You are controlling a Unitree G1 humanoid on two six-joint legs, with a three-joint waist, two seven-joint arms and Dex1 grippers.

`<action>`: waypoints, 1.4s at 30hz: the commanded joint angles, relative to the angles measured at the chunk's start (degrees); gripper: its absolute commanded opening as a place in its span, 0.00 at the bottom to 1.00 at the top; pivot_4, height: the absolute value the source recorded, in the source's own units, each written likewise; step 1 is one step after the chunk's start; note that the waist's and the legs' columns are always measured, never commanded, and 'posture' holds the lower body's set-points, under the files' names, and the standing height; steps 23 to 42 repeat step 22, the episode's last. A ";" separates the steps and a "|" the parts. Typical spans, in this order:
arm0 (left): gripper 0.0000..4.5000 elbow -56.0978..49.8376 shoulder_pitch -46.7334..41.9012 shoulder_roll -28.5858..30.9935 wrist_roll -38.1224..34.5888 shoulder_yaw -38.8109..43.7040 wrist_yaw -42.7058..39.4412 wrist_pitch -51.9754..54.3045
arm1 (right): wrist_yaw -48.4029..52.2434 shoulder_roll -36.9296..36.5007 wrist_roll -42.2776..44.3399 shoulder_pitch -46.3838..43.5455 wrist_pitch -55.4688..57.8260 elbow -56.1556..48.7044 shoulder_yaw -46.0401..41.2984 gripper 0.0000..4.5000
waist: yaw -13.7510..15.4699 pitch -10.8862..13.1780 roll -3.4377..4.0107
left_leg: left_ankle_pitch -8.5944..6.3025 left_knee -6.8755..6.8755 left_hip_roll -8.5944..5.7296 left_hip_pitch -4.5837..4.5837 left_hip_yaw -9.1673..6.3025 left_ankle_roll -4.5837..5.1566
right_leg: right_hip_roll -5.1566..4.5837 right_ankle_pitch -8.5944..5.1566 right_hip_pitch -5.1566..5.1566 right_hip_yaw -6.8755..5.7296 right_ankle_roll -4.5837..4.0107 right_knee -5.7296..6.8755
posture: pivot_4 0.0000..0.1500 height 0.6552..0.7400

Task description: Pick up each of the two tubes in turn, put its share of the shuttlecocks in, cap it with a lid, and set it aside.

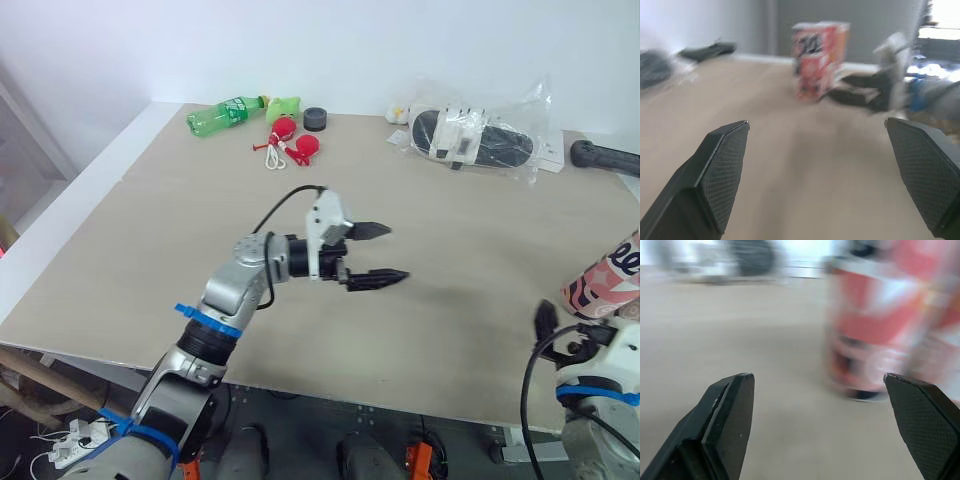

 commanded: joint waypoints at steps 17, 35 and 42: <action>1.00 -15.20 22.22 13.65 1.78 11.41 12.14 -0.27 | 26.74 -19.86 3.42 -17.84 11.53 9.72 16.94 0.98 | 1.73 0.28 -0.62 | 0.07 0.04 -0.20 -0.32 0.16 0.07 | -0.37 0.17 -0.11 -0.06 -0.04 -0.13 | 1.00 1.00; 1.00 -14.46 22.21 15.07 2.00 10.49 10.85 0.50 | 25.75 -17.76 2.46 -17.91 10.83 9.12 16.62 0.98 | 1.70 0.28 -0.61 | 0.08 0.04 -0.10 -0.29 0.07 0.08 | -0.25 0.15 -0.10 -0.15 0.00 -0.12 | 1.00 1.00; 1.00 -14.46 22.21 15.07 2.00 10.49 10.85 0.50 | 25.75 -17.76 2.46 -17.91 10.83 9.12 16.62 0.98 | 1.70 0.28 -0.61 | 0.08 0.04 -0.10 -0.29 0.07 0.08 | -0.25 0.15 -0.10 -0.15 0.00 -0.12 | 1.00 1.00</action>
